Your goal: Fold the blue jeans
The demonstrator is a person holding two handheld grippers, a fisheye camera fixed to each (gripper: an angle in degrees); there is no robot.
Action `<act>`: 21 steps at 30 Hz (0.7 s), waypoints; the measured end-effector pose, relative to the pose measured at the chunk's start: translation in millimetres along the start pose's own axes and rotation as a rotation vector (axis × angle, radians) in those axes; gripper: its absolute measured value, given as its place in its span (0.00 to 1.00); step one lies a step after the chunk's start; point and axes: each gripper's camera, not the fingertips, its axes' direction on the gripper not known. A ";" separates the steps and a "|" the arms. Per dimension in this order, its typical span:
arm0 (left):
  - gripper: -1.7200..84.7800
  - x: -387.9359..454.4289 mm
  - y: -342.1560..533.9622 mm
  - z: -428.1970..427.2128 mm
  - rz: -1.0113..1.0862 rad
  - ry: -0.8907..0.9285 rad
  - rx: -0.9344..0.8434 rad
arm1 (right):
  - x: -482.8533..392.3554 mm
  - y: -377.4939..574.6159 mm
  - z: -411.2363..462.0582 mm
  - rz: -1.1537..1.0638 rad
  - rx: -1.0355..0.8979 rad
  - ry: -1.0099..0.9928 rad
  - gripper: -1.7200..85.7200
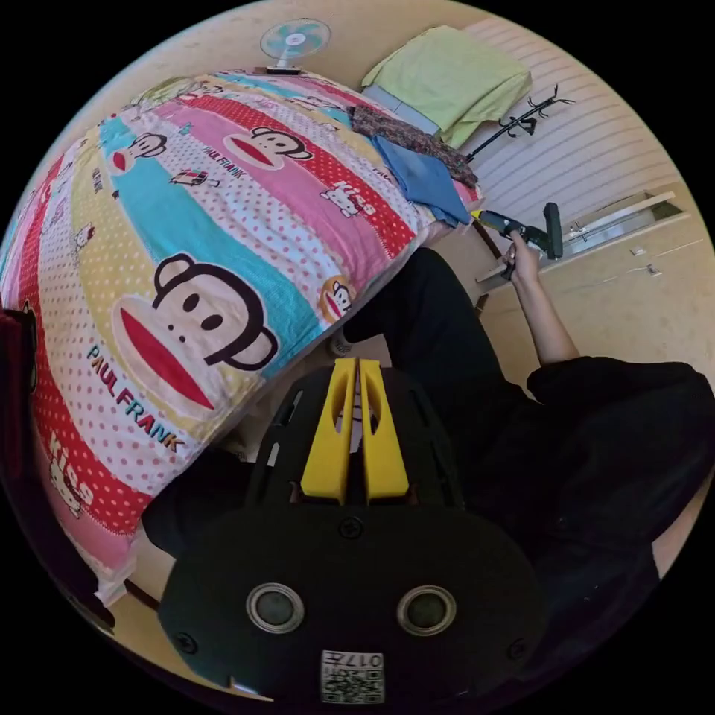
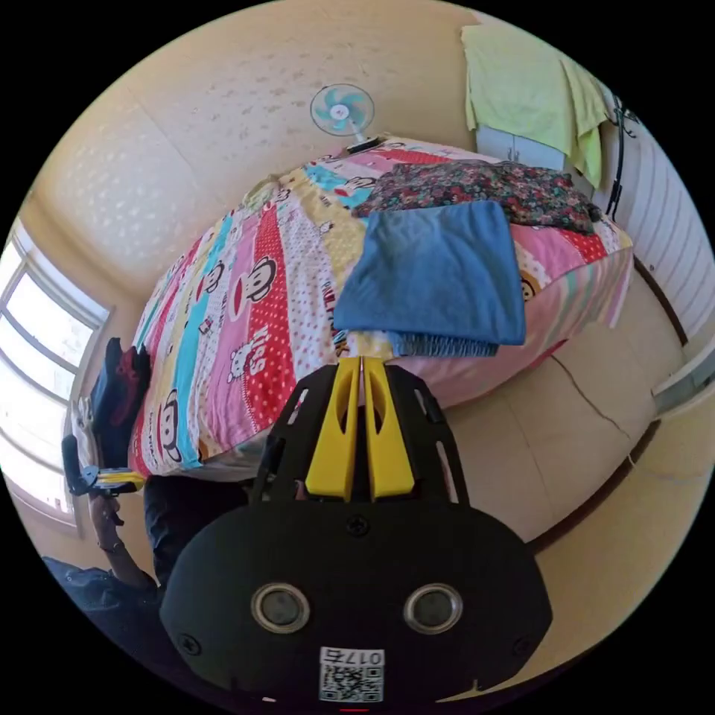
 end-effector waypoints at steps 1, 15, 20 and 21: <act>0.01 0.7 -2.2 3.4 0.003 0.039 0.004 | 24.5 -2.4 -4.9 0.057 0.021 -0.021 0.05; 0.01 -19.4 6.3 44.2 -0.266 0.087 -0.010 | 165.3 -43.0 18.0 0.577 0.199 -0.322 0.10; 0.01 -9.6 -2.1 36.1 -0.222 0.152 0.083 | 33.5 -120.2 -4.8 0.190 0.250 -0.574 0.06; 0.01 -5.0 -3.4 36.8 -0.207 0.137 0.082 | 12.6 -130.8 -1.7 0.137 0.224 -0.596 0.06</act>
